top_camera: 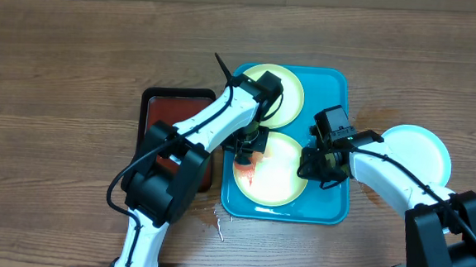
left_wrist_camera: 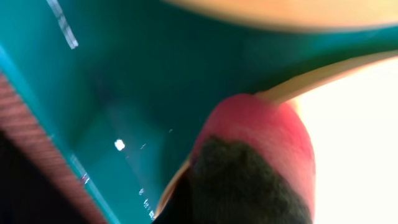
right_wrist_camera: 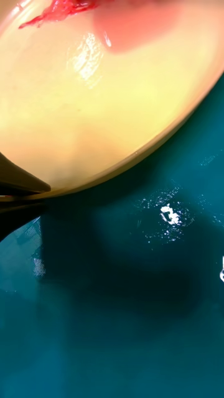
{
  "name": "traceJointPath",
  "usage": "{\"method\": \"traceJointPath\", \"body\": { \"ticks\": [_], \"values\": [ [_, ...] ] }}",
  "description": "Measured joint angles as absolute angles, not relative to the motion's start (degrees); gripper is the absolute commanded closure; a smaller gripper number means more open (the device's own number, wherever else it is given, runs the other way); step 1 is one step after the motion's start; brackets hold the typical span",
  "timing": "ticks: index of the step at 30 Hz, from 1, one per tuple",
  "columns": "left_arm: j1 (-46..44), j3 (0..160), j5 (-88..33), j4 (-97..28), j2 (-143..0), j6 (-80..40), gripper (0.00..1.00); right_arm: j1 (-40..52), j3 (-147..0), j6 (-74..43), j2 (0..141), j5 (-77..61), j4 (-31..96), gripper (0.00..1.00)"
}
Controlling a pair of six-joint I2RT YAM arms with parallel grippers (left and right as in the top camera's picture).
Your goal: Clean dirty plates on tray and stack at the side
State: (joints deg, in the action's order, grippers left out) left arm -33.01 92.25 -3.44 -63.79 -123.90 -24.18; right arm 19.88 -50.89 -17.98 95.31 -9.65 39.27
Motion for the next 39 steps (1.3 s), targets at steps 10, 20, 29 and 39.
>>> {"method": "traceJointPath", "body": {
  "ticks": [10,20,29,39],
  "values": [
    [-35.3,92.2,-17.4,-54.3,-124.3,-22.5,0.96,19.8,-50.9,-18.2,95.3,-9.4,39.7,0.96],
    [-37.0,92.2,-12.8,-63.9,-124.6,-22.1,0.96,19.9,-50.9,-18.2,95.3,-9.4,40.3,0.96],
    [-37.1,91.5,1.1,-64.3,-124.2,-22.1,0.96,19.9,-50.9,-18.2,95.3,-9.8,40.2,0.96],
    [-32.0,91.5,-8.7,-56.2,-124.1,-22.0,0.96,19.8,-50.9,-18.7,95.3,-9.6,40.5,0.96]
  ]
}}
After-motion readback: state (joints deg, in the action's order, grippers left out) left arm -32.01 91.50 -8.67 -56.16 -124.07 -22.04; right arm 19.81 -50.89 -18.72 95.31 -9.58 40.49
